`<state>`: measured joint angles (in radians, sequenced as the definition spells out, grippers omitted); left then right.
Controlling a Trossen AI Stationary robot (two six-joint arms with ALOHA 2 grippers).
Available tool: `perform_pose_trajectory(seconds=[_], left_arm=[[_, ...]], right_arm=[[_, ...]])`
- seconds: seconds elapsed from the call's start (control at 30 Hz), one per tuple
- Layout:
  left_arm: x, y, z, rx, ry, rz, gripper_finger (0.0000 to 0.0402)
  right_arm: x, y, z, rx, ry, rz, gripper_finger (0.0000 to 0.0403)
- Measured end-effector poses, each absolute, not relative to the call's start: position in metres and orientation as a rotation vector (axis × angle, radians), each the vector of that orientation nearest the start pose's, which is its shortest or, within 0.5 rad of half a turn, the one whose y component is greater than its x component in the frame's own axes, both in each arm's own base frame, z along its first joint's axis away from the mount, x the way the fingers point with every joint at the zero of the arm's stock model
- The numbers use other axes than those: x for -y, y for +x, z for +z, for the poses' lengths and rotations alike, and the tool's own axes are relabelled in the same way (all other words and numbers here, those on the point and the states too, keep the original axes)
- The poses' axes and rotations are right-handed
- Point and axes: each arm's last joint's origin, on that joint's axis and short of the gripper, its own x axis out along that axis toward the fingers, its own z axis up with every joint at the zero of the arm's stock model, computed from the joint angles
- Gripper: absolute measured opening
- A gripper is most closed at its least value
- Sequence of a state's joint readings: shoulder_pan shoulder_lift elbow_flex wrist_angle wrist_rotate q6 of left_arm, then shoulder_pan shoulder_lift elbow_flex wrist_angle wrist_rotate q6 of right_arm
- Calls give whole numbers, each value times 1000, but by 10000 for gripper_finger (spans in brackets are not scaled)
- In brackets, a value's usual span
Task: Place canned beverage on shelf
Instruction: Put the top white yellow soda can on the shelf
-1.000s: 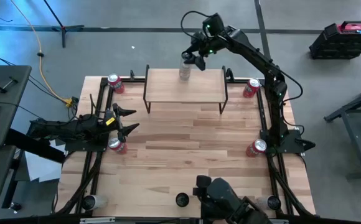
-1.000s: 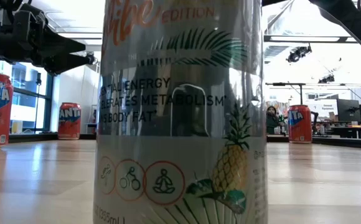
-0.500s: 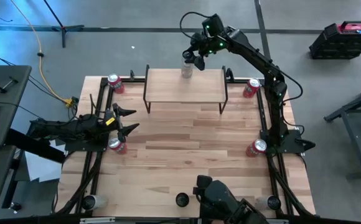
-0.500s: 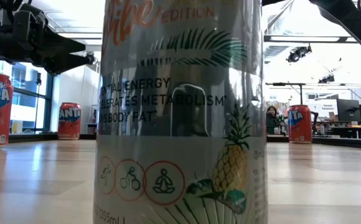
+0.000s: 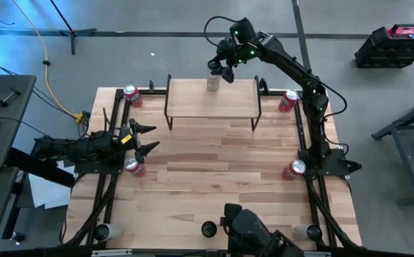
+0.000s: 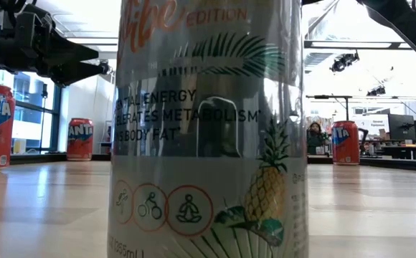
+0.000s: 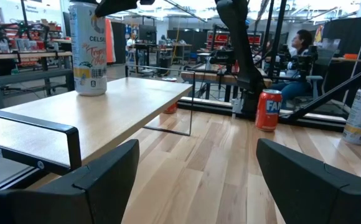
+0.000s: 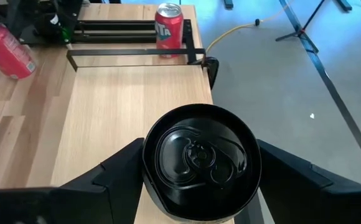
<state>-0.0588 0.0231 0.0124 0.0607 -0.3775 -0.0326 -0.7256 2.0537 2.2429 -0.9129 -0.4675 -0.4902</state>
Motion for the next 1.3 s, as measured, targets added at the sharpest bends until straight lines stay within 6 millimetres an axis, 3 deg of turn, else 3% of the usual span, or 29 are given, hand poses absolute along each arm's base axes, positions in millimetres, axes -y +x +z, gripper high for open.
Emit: perform_pose_trajectory(seconds=[0.47, 0.83, 1.3], left_arm=[[-5, 97, 172, 54, -43, 318, 314], [-5, 97, 172, 54, -43, 318, 314], [-5, 97, 172, 54, -43, 318, 314]], right_arm=[[284, 339, 380, -639, -53, -97, 259], [284, 339, 381, -635, -52, -98, 331], [284, 340, 381, -631, -85, -83, 337]])
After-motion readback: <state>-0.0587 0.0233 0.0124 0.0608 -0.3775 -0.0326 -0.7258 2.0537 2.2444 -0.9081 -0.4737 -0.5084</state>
